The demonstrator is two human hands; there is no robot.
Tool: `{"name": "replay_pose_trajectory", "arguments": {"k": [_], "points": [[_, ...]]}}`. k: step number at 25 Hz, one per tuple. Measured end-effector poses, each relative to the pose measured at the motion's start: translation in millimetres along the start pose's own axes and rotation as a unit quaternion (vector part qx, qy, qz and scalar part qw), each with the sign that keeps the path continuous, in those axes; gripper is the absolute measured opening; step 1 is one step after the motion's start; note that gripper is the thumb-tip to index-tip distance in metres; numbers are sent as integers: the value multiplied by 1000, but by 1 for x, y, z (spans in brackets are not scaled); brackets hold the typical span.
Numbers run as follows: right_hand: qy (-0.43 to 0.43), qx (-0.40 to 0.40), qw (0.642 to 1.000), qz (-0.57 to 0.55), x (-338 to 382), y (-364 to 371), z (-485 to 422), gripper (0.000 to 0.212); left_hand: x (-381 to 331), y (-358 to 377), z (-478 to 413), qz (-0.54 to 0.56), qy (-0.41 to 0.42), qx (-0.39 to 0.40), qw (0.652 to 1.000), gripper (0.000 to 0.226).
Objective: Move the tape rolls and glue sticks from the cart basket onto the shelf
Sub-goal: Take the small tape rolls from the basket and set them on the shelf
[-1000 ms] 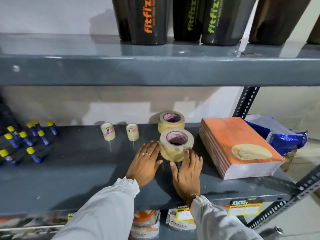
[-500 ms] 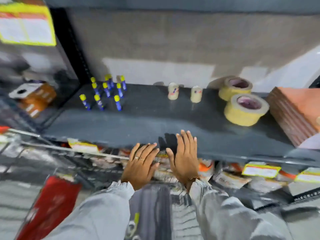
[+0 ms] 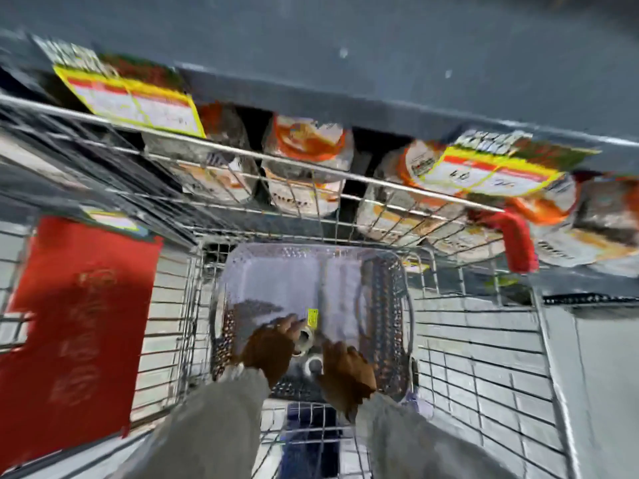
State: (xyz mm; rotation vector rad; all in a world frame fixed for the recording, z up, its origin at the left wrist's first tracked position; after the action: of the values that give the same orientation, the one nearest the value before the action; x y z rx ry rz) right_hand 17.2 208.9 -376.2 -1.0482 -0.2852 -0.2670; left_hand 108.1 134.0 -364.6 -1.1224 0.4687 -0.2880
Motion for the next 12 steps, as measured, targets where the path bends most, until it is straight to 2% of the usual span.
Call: {"name": "replay_pose_trajectory", "arguments": {"k": [2, 5, 7, 8, 10, 12], "points": [[12, 2, 1000, -8, 1, 19, -9, 41, 5, 37, -9, 17, 24, 21, 999, 60], [35, -1, 999, 18, 5, 25, -19, 65, 2, 50, -15, 26, 80, 45, 995, 50], [73, 17, 997, 7, 7, 19, -16, 66, 4, 56, -12, 16, 107, 80, 991, 47], [92, 22, 995, -5, 4, 16, -13, 62, 7, 55, -10, 12, 92, 100, 991, 48], [119, 11, 992, -30, 1, 0, -4, 59, 17, 38, -1, 37, -1, 122, 992, 53], [119, -27, 992, -21, 9, -36, 6, 54, 18, -5, 14, 61, -84, 83, 991, 51]]}}
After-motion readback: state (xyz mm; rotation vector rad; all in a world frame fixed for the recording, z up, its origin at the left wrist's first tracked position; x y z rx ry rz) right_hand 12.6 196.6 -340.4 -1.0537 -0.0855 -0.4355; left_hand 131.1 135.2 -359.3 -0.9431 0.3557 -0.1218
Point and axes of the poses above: each hand's wrist, its own z-axis away from the middle knuckle, its own y-axis out of the palm, x = y × z, the point moved 7 cm from there along -z, towards the middle knuckle, and after that the axes turned 10 degrees about -y, right-handed, at the moved point
